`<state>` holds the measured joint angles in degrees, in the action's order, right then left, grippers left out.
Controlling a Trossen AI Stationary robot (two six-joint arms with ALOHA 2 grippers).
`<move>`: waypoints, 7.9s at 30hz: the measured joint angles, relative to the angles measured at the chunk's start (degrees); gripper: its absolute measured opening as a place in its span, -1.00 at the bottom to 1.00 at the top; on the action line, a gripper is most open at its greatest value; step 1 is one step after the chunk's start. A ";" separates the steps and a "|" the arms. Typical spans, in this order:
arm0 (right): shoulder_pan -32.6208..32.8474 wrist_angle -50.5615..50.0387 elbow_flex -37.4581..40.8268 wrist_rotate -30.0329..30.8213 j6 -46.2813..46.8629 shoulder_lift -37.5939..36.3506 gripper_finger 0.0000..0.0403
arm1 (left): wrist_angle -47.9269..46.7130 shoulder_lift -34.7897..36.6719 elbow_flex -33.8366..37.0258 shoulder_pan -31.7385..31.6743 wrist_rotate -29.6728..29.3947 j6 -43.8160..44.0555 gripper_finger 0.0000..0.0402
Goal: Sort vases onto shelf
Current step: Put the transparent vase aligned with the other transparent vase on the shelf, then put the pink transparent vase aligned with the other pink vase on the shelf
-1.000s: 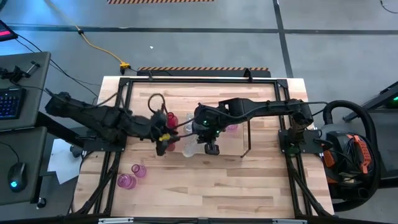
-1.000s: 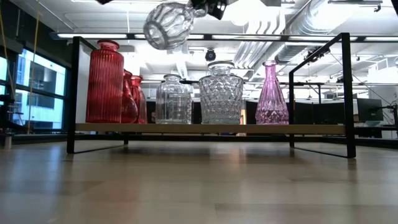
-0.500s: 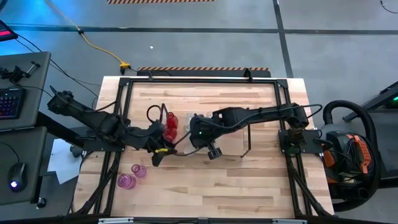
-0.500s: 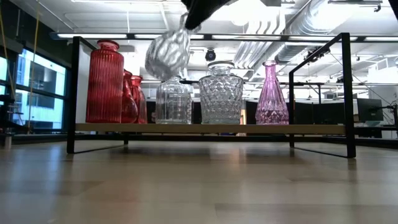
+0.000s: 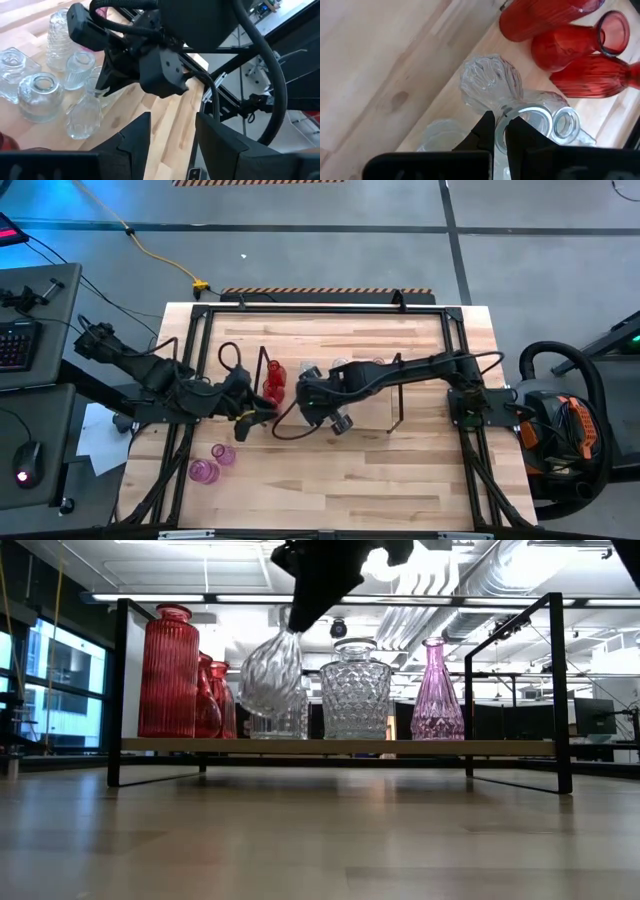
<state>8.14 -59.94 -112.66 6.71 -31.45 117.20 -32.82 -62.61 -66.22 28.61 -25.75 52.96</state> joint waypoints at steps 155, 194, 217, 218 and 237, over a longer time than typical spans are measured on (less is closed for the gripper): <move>-0.94 2.29 -0.94 -3.33 5.95 2.20 -0.74 | 1.49 -0.04 0.02 -0.06 -1.86 -2.14 -0.27; -0.98 3.60 -0.96 0.29 9.75 -1.27 -0.55 | 2.71 -0.04 0.02 -0.08 -1.89 -2.16 -0.27; 1.31 -7.77 -1.01 11.18 41.54 -9.89 -0.55 | -3.38 0.59 0.04 0.00 -1.30 -4.87 -0.27; 1.74 -8.72 -1.01 12.53 42.33 -10.68 -0.55 | -4.73 0.86 0.06 0.01 -0.51 -4.35 -0.27; 4.16 -14.62 -0.98 19.20 71.75 -17.67 -0.55 | -30.41 4.13 0.04 24.54 10.14 11.10 -0.27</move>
<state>12.30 -74.56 -113.64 25.91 40.30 99.53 -63.23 -58.47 -66.17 53.15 -15.61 64.07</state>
